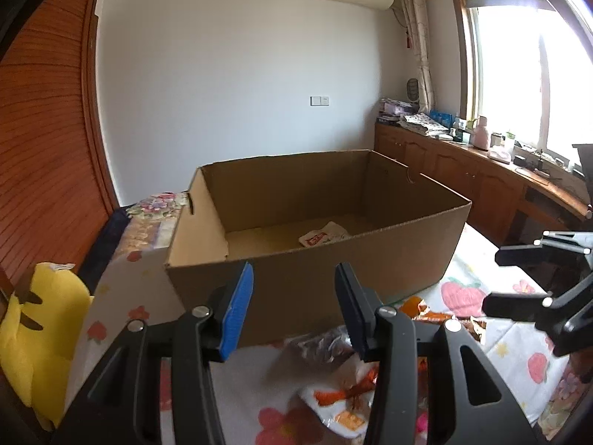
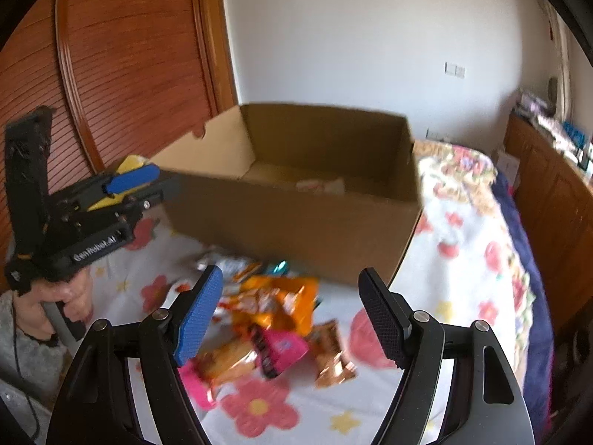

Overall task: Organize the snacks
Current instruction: 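Withdraw both open tools from the box toward the snack pile, then close left tool on orange-and-white snack bag while right tool moves to pink egg package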

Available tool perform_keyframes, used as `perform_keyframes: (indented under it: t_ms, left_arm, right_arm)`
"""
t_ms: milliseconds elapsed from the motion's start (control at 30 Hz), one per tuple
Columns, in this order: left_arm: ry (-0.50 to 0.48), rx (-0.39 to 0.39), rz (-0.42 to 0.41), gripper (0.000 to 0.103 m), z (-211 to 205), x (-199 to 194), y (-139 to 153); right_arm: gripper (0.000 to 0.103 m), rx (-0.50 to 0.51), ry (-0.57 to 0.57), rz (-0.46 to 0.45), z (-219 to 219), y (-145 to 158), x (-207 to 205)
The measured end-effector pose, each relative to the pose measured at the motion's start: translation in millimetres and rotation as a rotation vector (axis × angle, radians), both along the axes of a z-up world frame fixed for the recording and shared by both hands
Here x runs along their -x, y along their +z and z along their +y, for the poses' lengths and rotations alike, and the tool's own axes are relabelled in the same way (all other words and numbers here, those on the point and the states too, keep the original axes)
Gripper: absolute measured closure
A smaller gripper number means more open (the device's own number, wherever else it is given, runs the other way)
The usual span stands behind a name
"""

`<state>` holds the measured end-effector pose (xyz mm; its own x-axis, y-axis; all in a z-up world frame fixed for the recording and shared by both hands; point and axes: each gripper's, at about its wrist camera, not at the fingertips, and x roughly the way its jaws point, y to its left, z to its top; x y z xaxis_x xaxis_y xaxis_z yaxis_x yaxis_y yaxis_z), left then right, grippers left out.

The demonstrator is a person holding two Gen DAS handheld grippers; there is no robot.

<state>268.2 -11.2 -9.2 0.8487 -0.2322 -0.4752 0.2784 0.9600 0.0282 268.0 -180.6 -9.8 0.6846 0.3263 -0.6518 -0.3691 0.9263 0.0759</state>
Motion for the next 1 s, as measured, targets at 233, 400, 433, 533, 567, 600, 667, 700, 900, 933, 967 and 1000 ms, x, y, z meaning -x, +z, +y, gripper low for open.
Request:
perform_keyframes:
  t_ms: [233, 400, 433, 533, 567, 600, 667, 700, 900, 933, 967, 1000]
  left_arm:
    - [0.013, 0.003, 0.010, 0.057, 10, 27, -2]
    - [0.004, 0.007, 0.042, 0.057, 12, 37, -17]
    - [0.004, 0.001, 0.047, 0.057, 11, 39, -20]
    - [0.001, -0.015, 0.067, 0.057, 8, 43, -34]
    - [-0.004, -0.018, 0.074, 0.057, 7, 43, -37]
    - [-0.007, -0.023, 0.081, 0.057, 6, 44, -40]
    - [-0.012, -0.033, 0.102, 0.057, 3, 44, -47]
    - [-0.016, -0.033, 0.111, 0.057, 2, 44, -49]
    - [-0.059, -0.042, 0.152, 0.054, -10, 47, -55]
    - [-0.068, -0.040, 0.157, 0.052, -13, 48, -56]
    - [-0.079, -0.038, 0.170, 0.049, -16, 48, -57]
    - [-0.093, -0.037, 0.180, 0.048, -20, 47, -57]
  right_arm:
    - [0.027, -0.014, 0.009, 0.035, 13, -17, 15]
    - [0.033, -0.031, 0.008, 0.068, 25, -35, 15]
    - [0.033, -0.026, 0.006, 0.071, 28, -39, 15]
    - [0.034, -0.013, 0.000, 0.085, 36, -51, 15]
    - [0.034, -0.008, -0.002, 0.086, 37, -53, 16]
    - [0.034, -0.002, -0.005, 0.086, 38, -56, 16]
    - [0.034, 0.003, -0.009, 0.094, 41, -62, 16]
    - [0.034, 0.006, -0.009, 0.099, 42, -64, 16]
    - [0.034, 0.027, -0.016, 0.113, 39, -72, 20]
    - [0.034, 0.024, -0.015, 0.117, 36, -72, 21]
    - [0.034, 0.021, -0.016, 0.121, 34, -73, 23]
    - [0.034, 0.015, -0.019, 0.125, 30, -73, 24]
